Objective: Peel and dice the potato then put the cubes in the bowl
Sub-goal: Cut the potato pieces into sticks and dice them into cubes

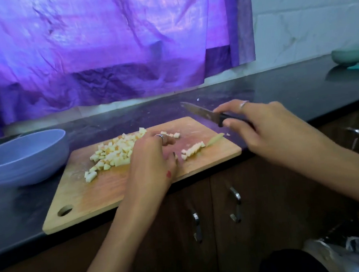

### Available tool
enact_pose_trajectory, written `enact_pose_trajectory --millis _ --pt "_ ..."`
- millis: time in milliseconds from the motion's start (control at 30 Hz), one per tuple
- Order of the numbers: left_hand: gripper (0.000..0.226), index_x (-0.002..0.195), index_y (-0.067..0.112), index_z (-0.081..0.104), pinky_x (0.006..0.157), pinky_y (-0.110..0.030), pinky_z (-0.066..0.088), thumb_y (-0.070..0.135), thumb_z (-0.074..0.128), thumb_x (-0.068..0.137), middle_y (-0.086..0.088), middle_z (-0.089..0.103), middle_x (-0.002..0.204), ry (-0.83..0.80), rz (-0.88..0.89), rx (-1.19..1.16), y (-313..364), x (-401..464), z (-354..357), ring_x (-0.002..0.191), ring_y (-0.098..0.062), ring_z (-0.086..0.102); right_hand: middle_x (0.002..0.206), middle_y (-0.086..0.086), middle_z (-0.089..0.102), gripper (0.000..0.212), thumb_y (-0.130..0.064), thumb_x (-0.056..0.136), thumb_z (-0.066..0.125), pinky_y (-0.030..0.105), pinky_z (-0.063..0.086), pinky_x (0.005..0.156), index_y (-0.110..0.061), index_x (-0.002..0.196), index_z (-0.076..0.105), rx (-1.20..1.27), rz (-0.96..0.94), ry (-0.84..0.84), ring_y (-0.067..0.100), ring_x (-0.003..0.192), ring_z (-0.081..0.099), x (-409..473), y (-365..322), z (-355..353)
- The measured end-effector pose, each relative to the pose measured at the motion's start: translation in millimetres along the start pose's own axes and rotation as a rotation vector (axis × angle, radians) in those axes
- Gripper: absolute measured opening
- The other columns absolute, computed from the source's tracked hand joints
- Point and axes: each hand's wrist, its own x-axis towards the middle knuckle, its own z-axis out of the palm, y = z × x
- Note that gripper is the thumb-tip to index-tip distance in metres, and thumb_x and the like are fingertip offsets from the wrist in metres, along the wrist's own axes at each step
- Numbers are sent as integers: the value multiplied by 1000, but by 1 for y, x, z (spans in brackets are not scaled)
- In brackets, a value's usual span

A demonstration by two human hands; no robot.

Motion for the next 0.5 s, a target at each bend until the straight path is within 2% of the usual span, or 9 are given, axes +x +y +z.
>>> enact_pose_trajectory --millis 33,67,133,200,267,400,500 --pt "30 120 21 66 80 -8 28 24 60 91 5 58 116 -9 16 -7 3 4 0 105 -11 53 72 -16 56 27 -30 97 47 13 38 59 -41 120 56 29 11 39 3 66 48 -3 6 -5" --pt "37 125 22 63 89 -15 33 35 58 91 3 57 122 -23 53 0 5 9 2 112 -14 52 63 -19 49 26 -27 97 49 10 36 56 -38 119 59 57 30 81 1 61 45 -7 12 -6" --pt "61 138 27 51 101 -31 35 59 53 86 2 51 134 -106 164 81 8 17 6 126 -17 44 60 -23 47 26 -24 97 50 3 35 57 -35 117 61 109 73 136 -1 58 44 -14 21 -3" --pt "76 146 32 35 108 -37 28 70 46 82 6 40 145 -208 253 203 11 23 10 136 -14 31 62 -26 51 25 -25 96 51 3 36 59 -37 115 61 171 101 152 -1 61 48 -20 25 5" --pt "77 149 32 28 109 -37 24 71 42 84 9 35 149 -246 301 305 9 32 12 139 -11 23 58 -26 53 24 -24 96 52 4 38 59 -37 113 62 239 117 156 -2 59 52 -23 29 13" --pt "68 147 28 34 108 -36 23 64 42 89 9 36 147 -201 324 448 -4 53 17 140 -13 22 50 -24 52 25 -23 97 51 8 39 55 -35 115 62 338 141 183 -3 56 52 -22 39 19" --pt "54 143 29 39 107 -33 21 54 43 95 9 39 145 -166 327 508 -13 64 22 139 -12 24 52 -17 51 24 -25 97 50 12 40 52 -35 116 63 400 165 201 0 54 52 -20 46 23"
